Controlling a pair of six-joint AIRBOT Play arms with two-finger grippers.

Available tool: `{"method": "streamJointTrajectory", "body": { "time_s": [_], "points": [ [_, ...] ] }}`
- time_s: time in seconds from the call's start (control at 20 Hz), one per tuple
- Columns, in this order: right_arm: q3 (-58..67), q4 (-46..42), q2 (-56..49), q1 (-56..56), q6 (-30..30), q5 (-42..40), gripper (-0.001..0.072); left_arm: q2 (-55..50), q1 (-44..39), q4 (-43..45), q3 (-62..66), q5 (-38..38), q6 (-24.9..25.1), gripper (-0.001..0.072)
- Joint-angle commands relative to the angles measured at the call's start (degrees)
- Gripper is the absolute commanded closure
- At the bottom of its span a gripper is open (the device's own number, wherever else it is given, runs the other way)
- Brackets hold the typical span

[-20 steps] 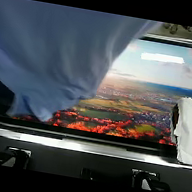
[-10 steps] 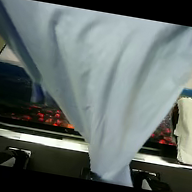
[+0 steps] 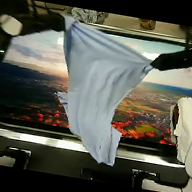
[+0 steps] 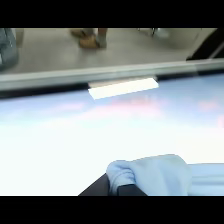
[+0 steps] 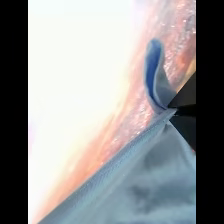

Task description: Fold the shirts.

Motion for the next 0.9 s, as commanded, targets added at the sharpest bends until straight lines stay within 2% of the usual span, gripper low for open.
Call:
{"method": "streamJointTrajectory", "body": {
  "time_s": [0.0,0.05,0.1,0.2,0.25,0.4,0.5,0.65,0.85],
  "points": [
    [0.0,-11.1,-10.9,0.0,2.0,4.0,0.0667,-8.5,-3.1,-0.4,0.1,1.9,0.0,0.0670],
    [0.0,-10.5,-12.2,0.0,2.0,4.6,0.0667,-9.0,-3.6,-0.4,0.1,-1.6,0.0,0.0667],
    [0.0,-10.4,-12.9,0.0,2.0,5.0,0.0667,-8.9,-3.7,-0.3,0.1,-5.4,0.0,0.0584],
    [0.0,-10.4,-12.9,0.0,1.0,5.4,0.0666,-7.6,-2.5,0.3,0.2,-14.3,0.0,0.0066],
    [0.0,-10.4,-12.9,0.0,0.1,6.3,0.0666,-6.5,-0.9,1.4,0.7,-20.9,-0.5,0.0028],
    [0.0,-11.1,-12.8,0.0,-2.7,10.8,0.0666,-3.3,5.9,4.8,0.2,-42.8,-10.0,0.0035],
    [0.0,-12.6,-12.8,0.0,-3.3,12.3,0.0666,-1.6,9.0,4.6,-3.9,-53.0,-10.9,0.0036],
    [0.0,-13.0,-12.8,0.0,-3.2,13.3,0.0666,5.4,8.4,1.6,-19.9,-51.7,-10.2,0.0036],
    [0.0,-13.0,-12.8,0.0,-3.2,14.6,0.0666,18.1,1.2,-12.8,-49.0,-37.2,-9.7,0.0033]
  ]
}}
